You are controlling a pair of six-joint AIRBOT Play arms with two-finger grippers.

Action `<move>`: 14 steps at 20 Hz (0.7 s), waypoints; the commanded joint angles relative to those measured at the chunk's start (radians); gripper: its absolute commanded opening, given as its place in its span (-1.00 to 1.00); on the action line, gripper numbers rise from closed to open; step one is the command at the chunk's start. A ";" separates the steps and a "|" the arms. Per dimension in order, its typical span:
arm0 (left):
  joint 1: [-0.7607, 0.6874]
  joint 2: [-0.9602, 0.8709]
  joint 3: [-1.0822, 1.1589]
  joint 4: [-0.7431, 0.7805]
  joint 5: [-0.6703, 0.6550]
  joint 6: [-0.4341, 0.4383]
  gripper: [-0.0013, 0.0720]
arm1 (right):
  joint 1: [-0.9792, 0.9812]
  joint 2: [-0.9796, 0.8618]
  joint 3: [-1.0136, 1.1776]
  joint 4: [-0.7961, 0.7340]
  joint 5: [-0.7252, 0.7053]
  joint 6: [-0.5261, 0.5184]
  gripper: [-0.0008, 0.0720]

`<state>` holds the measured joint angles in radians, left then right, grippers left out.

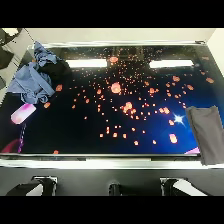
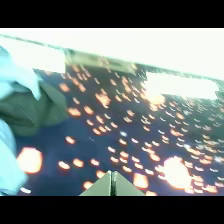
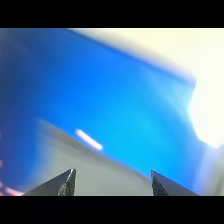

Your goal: Fold the shirts.

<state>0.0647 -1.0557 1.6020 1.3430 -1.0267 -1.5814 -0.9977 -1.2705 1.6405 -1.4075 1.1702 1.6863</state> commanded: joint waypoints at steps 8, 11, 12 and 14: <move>-0.210 -0.171 -0.336 0.278 -0.394 -0.167 0.97 | 0.951 -0.085 -0.089 0.107 0.357 -0.007 0.90; -0.252 0.043 -0.639 0.261 -0.150 -0.252 0.97 | 1.021 -0.101 -0.197 0.094 0.319 0.024 0.91; -0.253 0.077 -0.679 0.261 -0.115 -0.252 0.97 | 1.022 -0.102 -0.210 0.068 0.301 0.051 0.91; -0.252 0.090 -0.692 0.264 -0.106 -0.251 0.97 | 1.019 -0.101 -0.214 0.045 0.306 0.085 0.90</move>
<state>-0.1726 -1.0355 1.0245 1.6176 -1.2205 -1.8023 -0.0254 -1.3602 1.4677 -1.3350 1.4582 1.7210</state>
